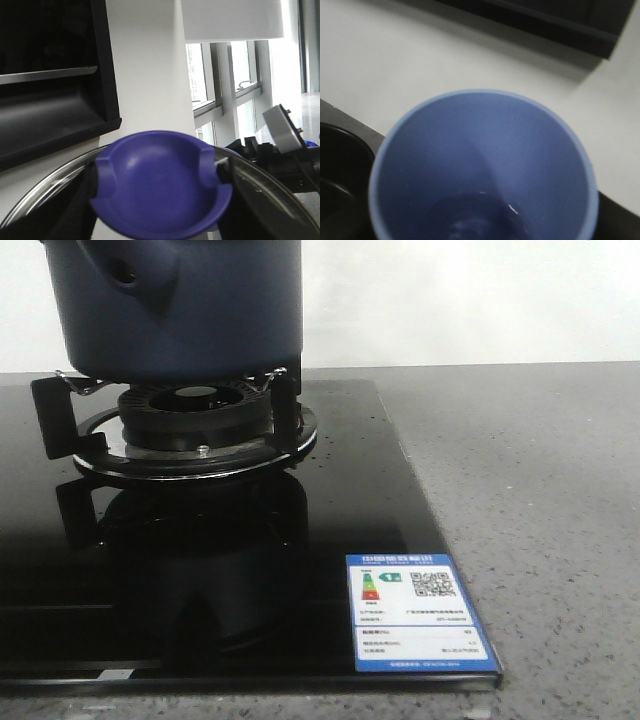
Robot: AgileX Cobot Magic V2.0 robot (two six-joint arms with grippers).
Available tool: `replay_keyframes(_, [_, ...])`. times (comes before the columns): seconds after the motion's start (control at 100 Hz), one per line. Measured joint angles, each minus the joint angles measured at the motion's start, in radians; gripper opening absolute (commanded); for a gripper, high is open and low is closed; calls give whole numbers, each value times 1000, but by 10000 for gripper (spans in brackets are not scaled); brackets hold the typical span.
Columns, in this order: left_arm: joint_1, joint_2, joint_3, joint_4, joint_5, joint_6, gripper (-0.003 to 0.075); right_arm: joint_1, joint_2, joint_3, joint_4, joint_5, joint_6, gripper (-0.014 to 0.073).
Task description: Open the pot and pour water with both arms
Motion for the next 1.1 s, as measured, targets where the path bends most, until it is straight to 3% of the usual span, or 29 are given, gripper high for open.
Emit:
replay_keyframes(0.18, [0,-41,0,-2,-35,-27,250,90,133,-187,-121,128,0,225])
replay_keyframes(0.35, [0,-65,0,-4,-61,-35,250,153,234,-273,-268,161,0,225])
replay_keyframes(1.1, [0,-67,0,-4,-71,-41,250,200,376,-293,-866,54,-2,225])
